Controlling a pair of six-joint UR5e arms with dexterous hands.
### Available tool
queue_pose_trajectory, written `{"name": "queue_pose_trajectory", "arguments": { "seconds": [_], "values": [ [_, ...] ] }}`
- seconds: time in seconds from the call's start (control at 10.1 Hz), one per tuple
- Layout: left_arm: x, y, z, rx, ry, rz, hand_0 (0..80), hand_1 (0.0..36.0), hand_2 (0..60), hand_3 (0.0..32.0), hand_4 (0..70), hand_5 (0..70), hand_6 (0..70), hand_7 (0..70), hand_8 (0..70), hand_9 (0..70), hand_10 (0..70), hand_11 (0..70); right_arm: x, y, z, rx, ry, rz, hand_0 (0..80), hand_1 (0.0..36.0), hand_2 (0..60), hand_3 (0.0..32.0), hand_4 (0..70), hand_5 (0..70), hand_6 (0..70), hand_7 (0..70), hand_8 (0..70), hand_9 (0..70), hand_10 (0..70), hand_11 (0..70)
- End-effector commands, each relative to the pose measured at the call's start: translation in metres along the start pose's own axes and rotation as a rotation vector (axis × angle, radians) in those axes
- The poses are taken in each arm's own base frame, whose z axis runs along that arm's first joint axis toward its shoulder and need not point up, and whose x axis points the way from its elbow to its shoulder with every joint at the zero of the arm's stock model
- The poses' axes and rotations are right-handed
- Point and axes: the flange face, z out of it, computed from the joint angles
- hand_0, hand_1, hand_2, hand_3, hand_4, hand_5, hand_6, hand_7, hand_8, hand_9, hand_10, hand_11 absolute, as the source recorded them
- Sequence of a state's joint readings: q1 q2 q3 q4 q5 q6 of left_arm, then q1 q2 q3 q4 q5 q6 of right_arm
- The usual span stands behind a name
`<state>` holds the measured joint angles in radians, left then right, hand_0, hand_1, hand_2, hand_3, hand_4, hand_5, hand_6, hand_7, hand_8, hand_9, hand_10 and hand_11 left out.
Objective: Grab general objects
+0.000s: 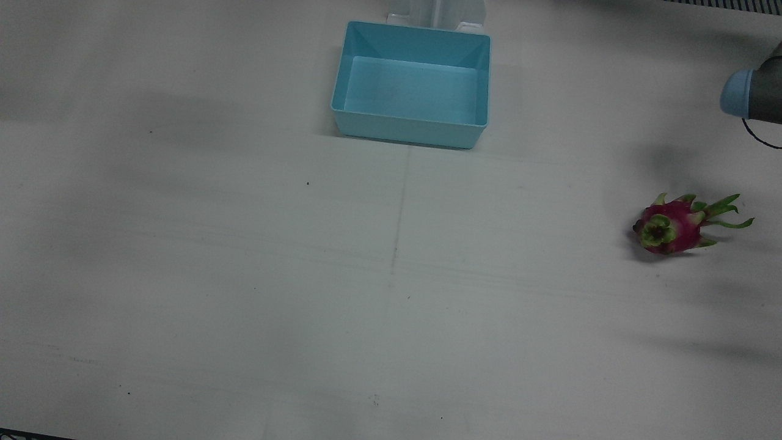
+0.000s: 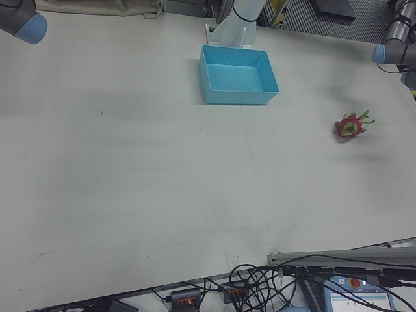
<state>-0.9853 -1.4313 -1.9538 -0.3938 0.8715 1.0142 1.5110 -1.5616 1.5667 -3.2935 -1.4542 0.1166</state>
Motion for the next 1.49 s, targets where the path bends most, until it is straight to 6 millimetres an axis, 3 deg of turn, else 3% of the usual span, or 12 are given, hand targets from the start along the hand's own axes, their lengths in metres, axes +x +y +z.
{"name": "queue_pose_trajectory", "arguments": {
  "seconds": [0.0, 0.1, 0.3, 0.6, 0.9, 1.09, 1.19, 1.39],
  "values": [
    [0.03, 0.041, -0.024, -0.225, -0.285, -0.063, 50.0, 10.1, 0.0, 32.0, 0.0, 2.8, 0.0, 6.5, 0.0, 0.0, 0.0, 0.1, 0.0, 0.0, 0.0, 0.0, 0.0, 0.0, 0.0, 0.0, 0.0, 0.0, 0.0, 0.0, 0.0, 0.0, 0.0, 0.0, 0.0, 0.0],
    [0.029, 0.037, -0.041, -0.265, -0.359, -0.05, 55.8, 14.9, 0.0, 32.0, 0.0, 9.8, 0.0, 9.1, 0.0, 0.4, 0.0, 0.0, 0.0, 0.0, 0.0, 0.0, 0.0, 0.0, 0.0, 0.0, 0.0, 0.0, 0.0, 0.0, 0.0, 0.0, 0.0, 0.0, 0.0, 0.0],
    [0.03, 0.025, -0.07, -0.333, -0.489, -0.026, 58.6, 15.4, 0.0, 32.0, 0.0, 7.1, 0.0, 7.9, 0.0, 0.1, 0.0, 0.0, 0.0, 0.0, 0.0, 0.0, 0.0, 0.0, 0.0, 0.0, 0.0, 0.0, 0.0, 0.0, 0.0, 0.0, 0.0, 0.0, 0.0, 0.0],
    [0.038, -0.006, -0.127, -0.325, -0.701, 0.044, 60.1, 16.3, 0.0, 32.0, 0.0, 10.1, 0.0, 8.3, 0.0, 0.2, 0.0, 0.0, 0.0, 0.0, 0.0, 0.0, 0.0, 0.0, 0.0, 0.0, 0.0, 0.0, 0.0, 0.0, 0.0, 0.0, 0.0, 0.0, 0.0, 0.0],
    [0.041, -0.016, -0.143, -0.239, -0.824, 0.088, 62.1, 16.9, 0.0, 32.0, 0.0, 15.1, 0.0, 8.7, 0.0, 0.3, 0.0, 0.0, 0.0, -0.001, 0.0, 0.002, 0.0, 0.0, 0.0, 0.0, 0.0, 0.0, 0.0, 0.0, 0.0, 0.0, 0.0, 0.0, 0.0, 0.0],
    [0.029, -0.02, -0.145, -0.212, -0.86, 0.111, 71.6, 20.7, 0.0, 32.0, 0.0, 17.4, 0.0, 9.9, 0.0, 0.5, 0.0, 0.0, 0.0, -0.001, 0.0, 0.002, 0.0, 0.0, 0.0, 0.0, 0.0, 0.0, 0.0, 0.0, 0.0, 0.0, 0.0, 0.0, 0.0, 0.0],
    [0.021, -0.03, -0.145, -0.164, -0.86, 0.136, 65.3, 19.7, 0.0, 32.0, 0.0, 15.7, 0.0, 9.3, 0.0, 0.4, 0.0, 0.0, 0.0, -0.001, 0.0, 0.002, 0.0, 0.0, 0.0, 0.0, 0.0, 0.0, 0.0, 0.0, 0.0, 0.0, 0.0, 0.0, 0.0, 0.0],
    [0.012, -0.039, -0.142, -0.115, -0.848, 0.161, 68.1, 20.9, 0.0, 32.0, 0.0, 18.8, 0.0, 12.1, 0.0, 1.0, 0.0, 0.0, 0.0, -0.001, 0.0, 0.002, 0.0, 0.0, 0.0, 0.0, 0.0, 0.0, 0.0, 0.0, 0.0, 0.0, 0.0, 0.0, 0.0, 0.0]
  ]
}}
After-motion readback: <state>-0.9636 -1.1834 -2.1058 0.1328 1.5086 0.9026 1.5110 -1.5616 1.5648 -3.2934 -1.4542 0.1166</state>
